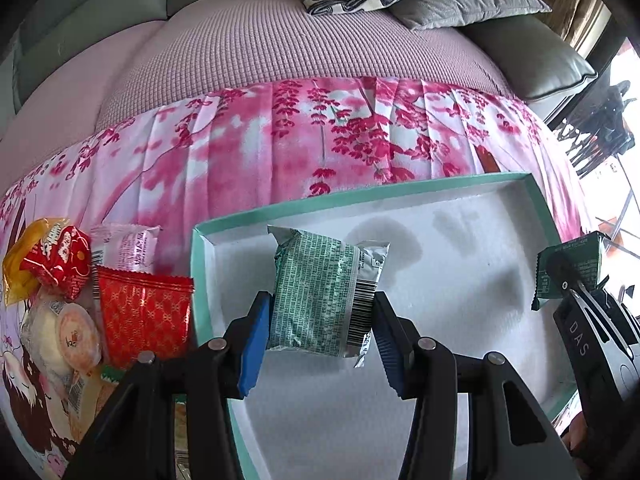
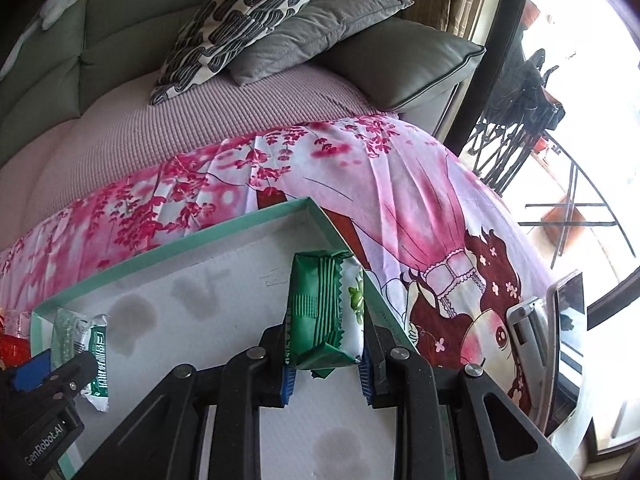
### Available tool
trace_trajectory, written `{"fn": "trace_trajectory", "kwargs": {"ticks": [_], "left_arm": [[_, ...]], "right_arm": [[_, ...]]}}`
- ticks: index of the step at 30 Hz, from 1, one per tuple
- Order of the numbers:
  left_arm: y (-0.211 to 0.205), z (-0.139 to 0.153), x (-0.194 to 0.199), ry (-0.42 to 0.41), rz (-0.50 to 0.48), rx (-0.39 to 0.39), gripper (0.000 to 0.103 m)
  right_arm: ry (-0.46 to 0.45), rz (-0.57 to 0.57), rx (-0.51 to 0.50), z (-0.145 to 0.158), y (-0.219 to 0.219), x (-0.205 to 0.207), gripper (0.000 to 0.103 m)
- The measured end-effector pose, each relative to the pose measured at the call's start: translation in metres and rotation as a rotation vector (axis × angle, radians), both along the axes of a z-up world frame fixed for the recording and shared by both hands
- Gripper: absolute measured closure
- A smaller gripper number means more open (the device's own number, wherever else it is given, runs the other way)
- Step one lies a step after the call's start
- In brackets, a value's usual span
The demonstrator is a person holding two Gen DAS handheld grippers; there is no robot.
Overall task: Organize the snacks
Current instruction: 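Lower both green packets into the tray and open both grippers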
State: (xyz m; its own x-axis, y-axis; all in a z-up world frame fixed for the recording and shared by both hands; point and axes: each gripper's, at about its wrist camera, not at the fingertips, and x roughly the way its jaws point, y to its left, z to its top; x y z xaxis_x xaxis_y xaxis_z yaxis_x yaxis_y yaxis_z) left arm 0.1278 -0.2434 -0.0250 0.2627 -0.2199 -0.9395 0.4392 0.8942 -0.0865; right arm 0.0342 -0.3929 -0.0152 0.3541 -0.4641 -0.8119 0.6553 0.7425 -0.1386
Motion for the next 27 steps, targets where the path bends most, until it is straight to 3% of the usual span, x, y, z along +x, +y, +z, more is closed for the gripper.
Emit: {"fn": "trace_trajectory", "kwargs": {"ticks": [4, 8, 14, 15, 17, 19, 27], "left_arm": [[0.000, 0.000, -0.002, 0.000, -0.002, 0.013, 0.051], [0.003, 0.006, -0.005, -0.008, 0.005, -0.001, 0.039], [0.017, 0.016, -0.009, 0.000, 0.027, -0.029, 0.036], [0.019, 0.016, -0.008, 0.002, 0.032, -0.031, 0.036], [0.026, 0.018, -0.009, 0.003, 0.049, -0.036, 0.036], [0.034, 0.021, -0.010, 0.005, 0.066, -0.042, 0.036], [0.053, 0.025, -0.010, 0.005, 0.101, -0.041, 0.035]], "right_arm": [[0.012, 0.005, 0.017, -0.005, 0.001, 0.002, 0.076], [0.007, 0.015, 0.029, -0.002, 0.005, 0.002, 0.076], [-0.011, 0.044, 0.086, 0.004, 0.012, 0.003, 0.073], [-0.017, 0.056, 0.093, 0.006, 0.014, 0.004, 0.072], [-0.050, 0.080, 0.132, 0.011, 0.018, 0.004, 0.055], [-0.081, 0.095, 0.173, 0.015, 0.021, 0.003, 0.046], [-0.093, 0.121, 0.201, 0.022, 0.032, -0.002, 0.043]]}}
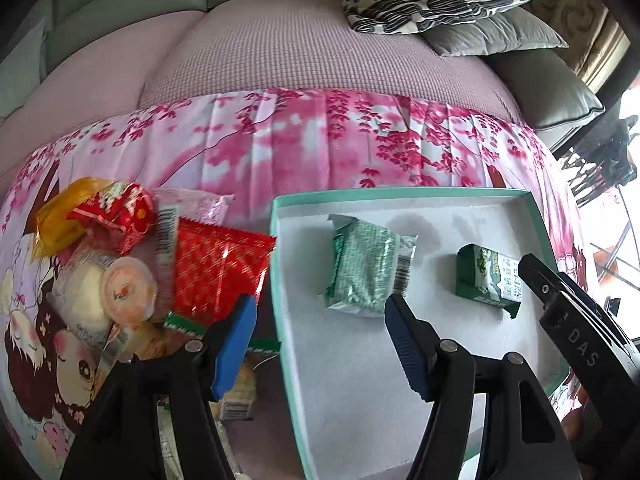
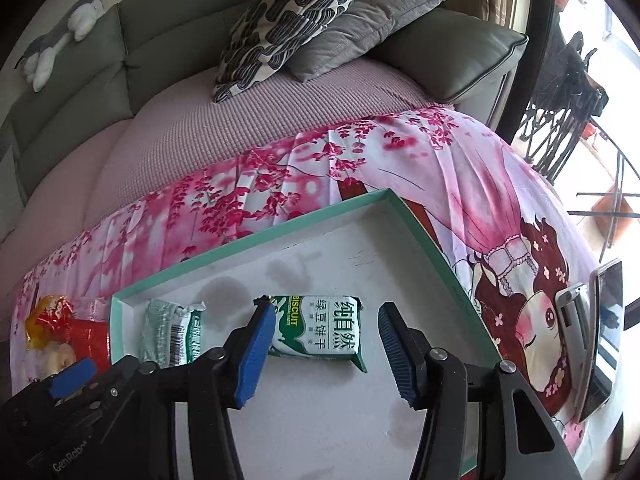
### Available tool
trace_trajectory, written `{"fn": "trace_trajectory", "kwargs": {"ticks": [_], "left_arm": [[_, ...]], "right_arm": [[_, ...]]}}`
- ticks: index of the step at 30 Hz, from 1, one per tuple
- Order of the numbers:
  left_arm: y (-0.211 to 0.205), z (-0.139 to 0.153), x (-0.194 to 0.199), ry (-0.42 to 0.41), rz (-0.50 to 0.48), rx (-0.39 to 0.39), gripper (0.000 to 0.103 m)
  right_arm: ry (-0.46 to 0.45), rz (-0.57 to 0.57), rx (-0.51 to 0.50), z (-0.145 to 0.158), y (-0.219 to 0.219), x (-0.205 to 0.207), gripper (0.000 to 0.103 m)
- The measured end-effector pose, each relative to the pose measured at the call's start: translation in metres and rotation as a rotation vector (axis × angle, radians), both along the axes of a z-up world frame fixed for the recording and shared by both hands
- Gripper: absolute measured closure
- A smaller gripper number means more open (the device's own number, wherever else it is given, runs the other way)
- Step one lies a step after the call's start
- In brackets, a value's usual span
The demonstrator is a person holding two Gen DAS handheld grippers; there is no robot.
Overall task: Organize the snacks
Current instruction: 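Lower both green packets into the tray and open both grippers, then move both open grippers back toward the snack pile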
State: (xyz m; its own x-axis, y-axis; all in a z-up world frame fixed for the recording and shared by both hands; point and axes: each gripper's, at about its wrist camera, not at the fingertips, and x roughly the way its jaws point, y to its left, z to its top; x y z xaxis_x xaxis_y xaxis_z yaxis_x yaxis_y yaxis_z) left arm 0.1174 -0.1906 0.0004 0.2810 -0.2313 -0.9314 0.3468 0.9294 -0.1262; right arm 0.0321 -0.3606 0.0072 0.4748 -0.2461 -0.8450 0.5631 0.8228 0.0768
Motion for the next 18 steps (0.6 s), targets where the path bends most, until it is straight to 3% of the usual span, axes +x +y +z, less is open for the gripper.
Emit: {"fn": "trace_trajectory", "kwargs": {"ticks": [4, 8, 18], "left_arm": [[0.011, 0.004, -0.004, -0.007, 0.014, 0.002, 0.035], [0.025, 0.007, -0.008, -0.022, 0.036, 0.019, 0.021], [0.073, 0.010, -0.020, -0.085, 0.125, 0.083, 0.011]], "right_arm": [[0.012, -0.002, 0.023, -0.005, 0.004, -0.004, 0.036], [0.025, 0.014, 0.024, -0.013, 0.013, -0.007, 0.027], [0.010, 0.061, 0.053, -0.020, 0.043, -0.015, 0.002]]}}
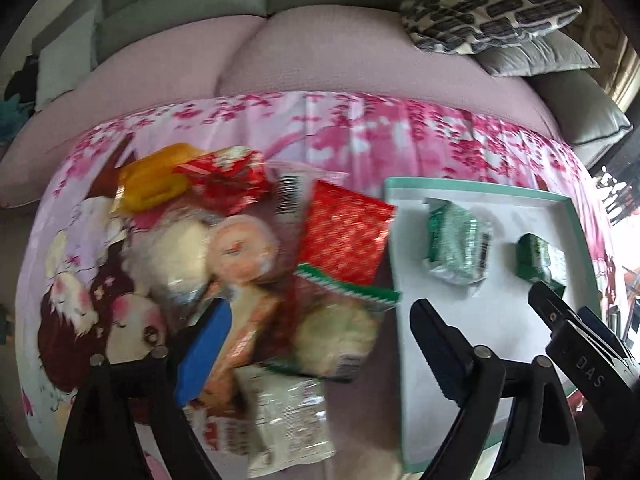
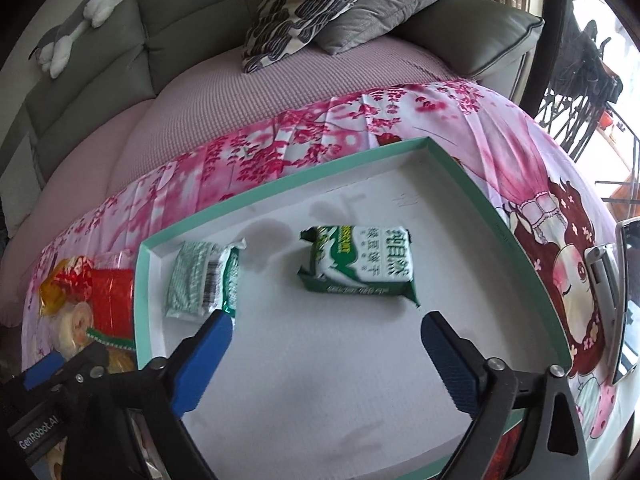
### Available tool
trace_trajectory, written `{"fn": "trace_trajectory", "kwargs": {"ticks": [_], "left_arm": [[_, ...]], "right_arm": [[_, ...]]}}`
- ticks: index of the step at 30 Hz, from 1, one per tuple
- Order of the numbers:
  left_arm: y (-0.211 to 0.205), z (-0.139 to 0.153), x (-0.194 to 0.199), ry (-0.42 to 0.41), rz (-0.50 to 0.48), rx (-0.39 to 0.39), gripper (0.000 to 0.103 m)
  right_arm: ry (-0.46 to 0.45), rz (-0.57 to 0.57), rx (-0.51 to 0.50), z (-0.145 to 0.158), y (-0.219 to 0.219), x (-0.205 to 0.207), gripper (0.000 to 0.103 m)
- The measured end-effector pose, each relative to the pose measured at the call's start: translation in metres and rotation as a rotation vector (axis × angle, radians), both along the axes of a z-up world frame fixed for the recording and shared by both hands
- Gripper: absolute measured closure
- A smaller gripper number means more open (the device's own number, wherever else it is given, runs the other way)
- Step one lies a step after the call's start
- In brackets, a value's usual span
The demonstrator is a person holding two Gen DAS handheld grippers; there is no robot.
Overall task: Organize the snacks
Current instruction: 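Move both open grippers back toward the snack pile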
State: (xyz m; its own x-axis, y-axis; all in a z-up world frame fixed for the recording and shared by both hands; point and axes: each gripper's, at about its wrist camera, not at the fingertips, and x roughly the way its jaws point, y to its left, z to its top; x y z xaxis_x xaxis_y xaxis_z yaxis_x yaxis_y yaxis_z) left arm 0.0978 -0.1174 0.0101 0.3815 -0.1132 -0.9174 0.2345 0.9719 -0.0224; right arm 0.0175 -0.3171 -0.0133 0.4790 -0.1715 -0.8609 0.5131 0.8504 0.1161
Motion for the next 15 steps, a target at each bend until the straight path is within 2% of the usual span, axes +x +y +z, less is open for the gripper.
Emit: {"fn": "trace_trajectory", "kwargs": {"ticks": [11, 15], "left_arm": [[0.064, 0.007, -0.017, -0.083, 0.127, 0.003, 0.006], [0.084, 0.006, -0.025, -0.105, 0.160, 0.036, 0.006]], "right_arm": [[-0.020, 0.066, -0.008, 0.006, 0.035, -0.011, 0.000], [-0.041, 0.091, -0.013, 0.012, 0.049, -0.018, 0.000]]}}
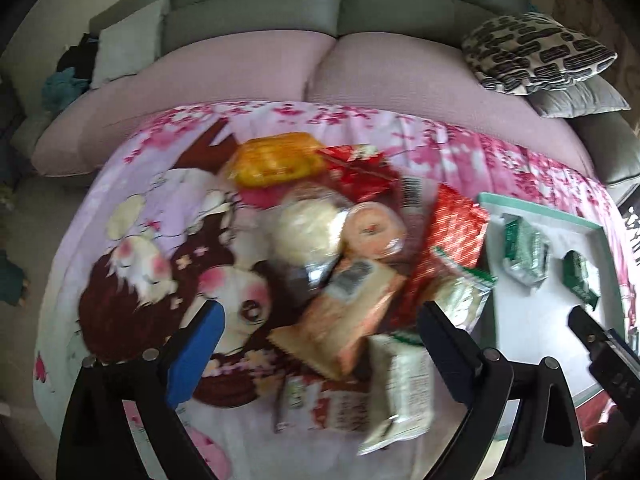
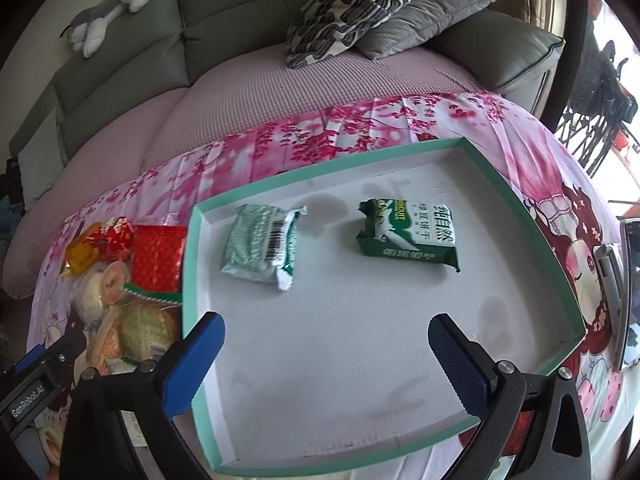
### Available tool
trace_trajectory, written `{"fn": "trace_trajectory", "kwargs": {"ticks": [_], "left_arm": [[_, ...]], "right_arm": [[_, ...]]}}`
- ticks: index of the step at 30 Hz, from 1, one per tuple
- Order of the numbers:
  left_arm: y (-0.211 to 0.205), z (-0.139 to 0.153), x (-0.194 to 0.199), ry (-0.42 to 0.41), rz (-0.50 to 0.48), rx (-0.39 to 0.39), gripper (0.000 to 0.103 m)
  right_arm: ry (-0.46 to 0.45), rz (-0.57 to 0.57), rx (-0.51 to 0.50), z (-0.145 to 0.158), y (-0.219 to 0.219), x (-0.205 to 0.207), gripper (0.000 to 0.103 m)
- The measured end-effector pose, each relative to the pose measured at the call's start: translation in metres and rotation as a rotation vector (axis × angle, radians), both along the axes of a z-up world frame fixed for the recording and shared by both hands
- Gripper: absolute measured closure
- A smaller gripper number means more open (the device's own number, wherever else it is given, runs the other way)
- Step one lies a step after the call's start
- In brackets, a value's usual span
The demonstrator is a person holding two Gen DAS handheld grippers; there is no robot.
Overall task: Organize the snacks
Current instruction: 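Move both open grippers back toward the snack pile, then grasp the white pastry packet with the right gripper while the left gripper approaches the red-white packet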
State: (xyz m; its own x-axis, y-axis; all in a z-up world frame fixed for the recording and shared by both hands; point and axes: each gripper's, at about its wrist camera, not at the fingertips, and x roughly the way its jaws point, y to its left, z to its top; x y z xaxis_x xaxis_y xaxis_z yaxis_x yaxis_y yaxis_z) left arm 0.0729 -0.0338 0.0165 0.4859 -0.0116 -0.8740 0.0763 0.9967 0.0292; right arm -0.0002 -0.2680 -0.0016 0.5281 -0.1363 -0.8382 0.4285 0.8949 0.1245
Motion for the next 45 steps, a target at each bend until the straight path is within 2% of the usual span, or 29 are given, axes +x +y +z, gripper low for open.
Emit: {"fn": "trace_trajectory", "kwargs": {"ticks": [5, 15, 24, 27, 31, 33, 35, 38, 45], "left_arm": [[0.022, -0.001, -0.010, 0.008, 0.043, -0.013, 0.006], [0.053, -0.008, -0.023, 0.039, 0.092, -0.031, 0.006], [0.079, -0.013, -0.021, 0.072, 0.154, -0.084, 0.006], [0.079, -0.018, -0.019, 0.092, 0.148, -0.087, 0.006], [0.076, -0.024, -0.017, 0.129, 0.134, -0.102, 0.006], [0.076, -0.026, -0.015, 0.139, 0.135, -0.099, 0.006], [0.077, -0.027, -0.014, 0.143, 0.142, -0.096, 0.006], [0.081, -0.029, -0.013, 0.146, 0.157, -0.109, 0.006], [0.084, -0.033, -0.013, 0.158, 0.175, -0.120, 0.006]], "right_arm": [[-0.013, 0.023, -0.017, 0.004, 0.018, -0.009, 0.000], [-0.032, 0.068, 0.059, -0.001, 0.051, -0.029, 0.000], [-0.007, 0.159, 0.063, -0.007, 0.084, -0.020, 0.000], [0.006, 0.201, 0.107, -0.009, 0.095, -0.013, 0.000], [0.024, 0.262, 0.112, -0.009, 0.110, -0.002, 0.001], [0.030, 0.281, 0.140, -0.010, 0.114, 0.003, 0.003], [0.036, 0.299, 0.159, -0.010, 0.118, 0.008, 0.011], [0.043, 0.317, 0.156, -0.010, 0.123, 0.012, 0.018], [0.088, 0.351, 0.200, -0.025, 0.132, 0.020, 0.030]]}}
